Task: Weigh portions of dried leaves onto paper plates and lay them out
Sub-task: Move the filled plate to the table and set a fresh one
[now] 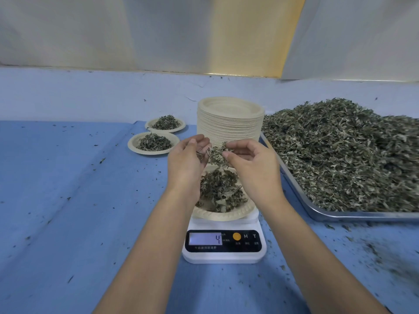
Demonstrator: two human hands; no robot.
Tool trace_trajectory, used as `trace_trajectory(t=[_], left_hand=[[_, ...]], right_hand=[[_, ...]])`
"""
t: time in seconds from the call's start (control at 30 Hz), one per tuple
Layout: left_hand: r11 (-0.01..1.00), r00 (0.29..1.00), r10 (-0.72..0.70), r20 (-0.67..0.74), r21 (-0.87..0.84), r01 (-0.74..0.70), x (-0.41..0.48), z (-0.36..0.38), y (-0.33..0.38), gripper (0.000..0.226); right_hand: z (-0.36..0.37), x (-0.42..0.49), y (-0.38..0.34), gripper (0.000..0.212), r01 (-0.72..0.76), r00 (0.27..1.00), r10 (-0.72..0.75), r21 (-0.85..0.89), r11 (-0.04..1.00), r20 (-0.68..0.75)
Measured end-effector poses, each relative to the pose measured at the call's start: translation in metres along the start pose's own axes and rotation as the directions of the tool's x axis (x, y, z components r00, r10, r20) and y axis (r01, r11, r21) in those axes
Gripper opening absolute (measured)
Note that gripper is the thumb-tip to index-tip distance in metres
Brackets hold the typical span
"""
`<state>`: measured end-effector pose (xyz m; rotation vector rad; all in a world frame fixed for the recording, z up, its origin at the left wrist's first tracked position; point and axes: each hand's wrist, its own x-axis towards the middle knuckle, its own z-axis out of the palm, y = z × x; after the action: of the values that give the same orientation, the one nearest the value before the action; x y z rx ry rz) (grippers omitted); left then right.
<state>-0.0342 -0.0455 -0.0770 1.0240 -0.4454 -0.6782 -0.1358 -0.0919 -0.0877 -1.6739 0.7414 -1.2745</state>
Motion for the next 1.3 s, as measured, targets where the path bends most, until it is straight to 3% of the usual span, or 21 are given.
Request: trace_trajectory(t=[0.3, 0.57, 0.73, 0.9, 1.0, 1.3], left_hand=[[0.998, 1.0, 0.016, -0.026, -0.056, -0.018, 0.0, -0.003, 0.007, 0.025], [0.998, 0.999, 0.027, -0.028, -0.054, -0.028, 0.001, -0.004, 0.01, 0.026], [0.996, 1.0, 0.013, -0.018, -0.088, -0.015, 0.0, -0.004, 0.011, 0.025], [0.994, 1.0, 0.011, -0.004, -0.112, -0.011, -0.001, -0.003, 0.01, 0.02], [0.988, 1.0, -0.013, 0.017, -0.151, 0.016, -0.002, -0.003, 0.01, 0.019], [0.956, 0.984, -0.113, 0.14, -0.255, 0.147, -0.008, 0.013, 0.01, 0.019]], right_hand=[[-0.008, -0.002, 0.005, 0.008, 0.012, 1.0, -0.004, -0.343, 0.939, 0.025], [-0.009, 0.0, 0.002, 0.003, -0.017, 0.999, 0.022, -0.221, 0.975, 0.023], [-0.009, -0.001, 0.007, 0.005, 0.002, 0.998, 0.015, -0.303, 0.953, 0.055], [-0.01, 0.001, 0.005, 0.011, 0.004, 1.0, -0.002, -0.191, 0.982, 0.009], [-0.011, 0.003, 0.006, 0.005, 0.005, 0.999, -0.012, -0.198, 0.98, -0.037], [-0.022, 0.01, 0.006, 0.013, -0.018, 0.999, 0.007, -0.203, 0.979, -0.054]])
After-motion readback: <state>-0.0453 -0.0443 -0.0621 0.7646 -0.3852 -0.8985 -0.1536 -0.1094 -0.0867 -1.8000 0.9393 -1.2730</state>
